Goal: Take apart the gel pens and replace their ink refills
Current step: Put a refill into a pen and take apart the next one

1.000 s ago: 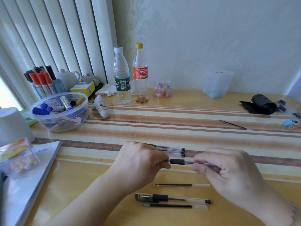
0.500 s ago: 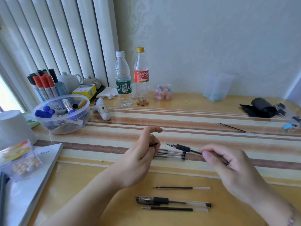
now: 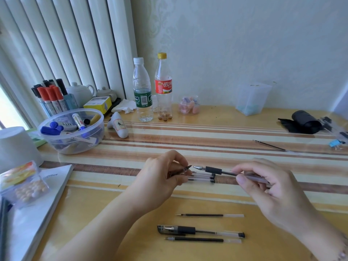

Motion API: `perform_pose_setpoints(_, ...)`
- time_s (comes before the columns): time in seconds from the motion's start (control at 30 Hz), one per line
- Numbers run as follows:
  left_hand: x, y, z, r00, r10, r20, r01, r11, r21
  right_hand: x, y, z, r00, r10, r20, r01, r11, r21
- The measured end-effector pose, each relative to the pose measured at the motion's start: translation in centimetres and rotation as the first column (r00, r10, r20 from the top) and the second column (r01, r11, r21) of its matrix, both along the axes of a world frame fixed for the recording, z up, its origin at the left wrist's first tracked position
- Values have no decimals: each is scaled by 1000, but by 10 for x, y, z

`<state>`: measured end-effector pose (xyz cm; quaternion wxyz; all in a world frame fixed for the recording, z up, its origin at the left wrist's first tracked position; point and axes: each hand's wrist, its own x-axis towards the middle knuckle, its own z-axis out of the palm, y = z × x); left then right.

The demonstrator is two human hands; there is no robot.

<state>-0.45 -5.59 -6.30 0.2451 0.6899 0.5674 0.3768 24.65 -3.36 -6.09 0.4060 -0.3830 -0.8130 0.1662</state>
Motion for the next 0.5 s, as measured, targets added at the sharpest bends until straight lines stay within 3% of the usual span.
perform_pose_setpoints(0.27, 11, -12, 3, 988, -82, -134, 94, 992, 88, -2, -1, -2, 991, 41, 131, -44, 999, 23)
perform_pose_setpoints(0.5, 12, -15, 2, 982, -138, -131, 151, 985, 89, -3, -3, -3, 992, 120, 24, -119, 991, -65)
